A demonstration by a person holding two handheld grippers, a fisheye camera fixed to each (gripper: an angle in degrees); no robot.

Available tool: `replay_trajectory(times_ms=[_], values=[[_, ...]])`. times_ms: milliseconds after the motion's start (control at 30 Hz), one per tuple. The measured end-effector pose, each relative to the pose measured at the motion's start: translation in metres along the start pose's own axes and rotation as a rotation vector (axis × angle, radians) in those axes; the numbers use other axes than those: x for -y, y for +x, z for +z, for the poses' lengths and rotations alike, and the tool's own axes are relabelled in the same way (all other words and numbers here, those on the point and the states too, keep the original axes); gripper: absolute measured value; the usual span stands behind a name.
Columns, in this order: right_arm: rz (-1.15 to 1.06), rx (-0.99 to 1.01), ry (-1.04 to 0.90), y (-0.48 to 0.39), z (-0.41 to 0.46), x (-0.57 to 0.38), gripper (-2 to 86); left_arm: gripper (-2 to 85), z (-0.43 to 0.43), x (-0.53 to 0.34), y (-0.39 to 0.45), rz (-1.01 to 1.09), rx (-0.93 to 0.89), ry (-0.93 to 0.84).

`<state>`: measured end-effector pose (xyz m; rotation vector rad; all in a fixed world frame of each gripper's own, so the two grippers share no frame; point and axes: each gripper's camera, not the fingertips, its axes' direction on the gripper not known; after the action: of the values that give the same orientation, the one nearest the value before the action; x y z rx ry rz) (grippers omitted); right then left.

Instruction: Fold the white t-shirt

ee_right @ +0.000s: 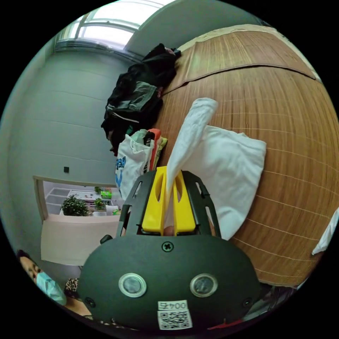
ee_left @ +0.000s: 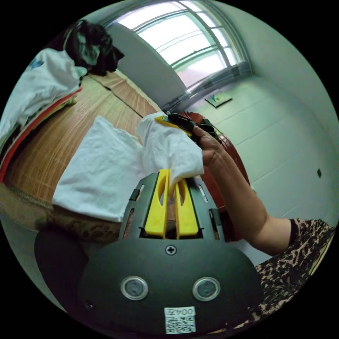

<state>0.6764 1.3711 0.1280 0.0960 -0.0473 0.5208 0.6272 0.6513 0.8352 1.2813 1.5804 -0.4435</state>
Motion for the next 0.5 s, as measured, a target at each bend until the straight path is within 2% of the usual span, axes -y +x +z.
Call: replay_trajectory(times_ms=[300, 500], values=[[0.031, -0.197, -0.041, -0.052, 0.139, 0.014, 4.4, 0.3, -0.069, 0.021, -0.17, -0.396, -0.268, 0.064], [-0.046, -0.301, -0.155, -0.09, 0.197, 0.014, 9.5, 1.1, -0.095, 0.027, -0.223, -0.551, -0.336, 0.087]])
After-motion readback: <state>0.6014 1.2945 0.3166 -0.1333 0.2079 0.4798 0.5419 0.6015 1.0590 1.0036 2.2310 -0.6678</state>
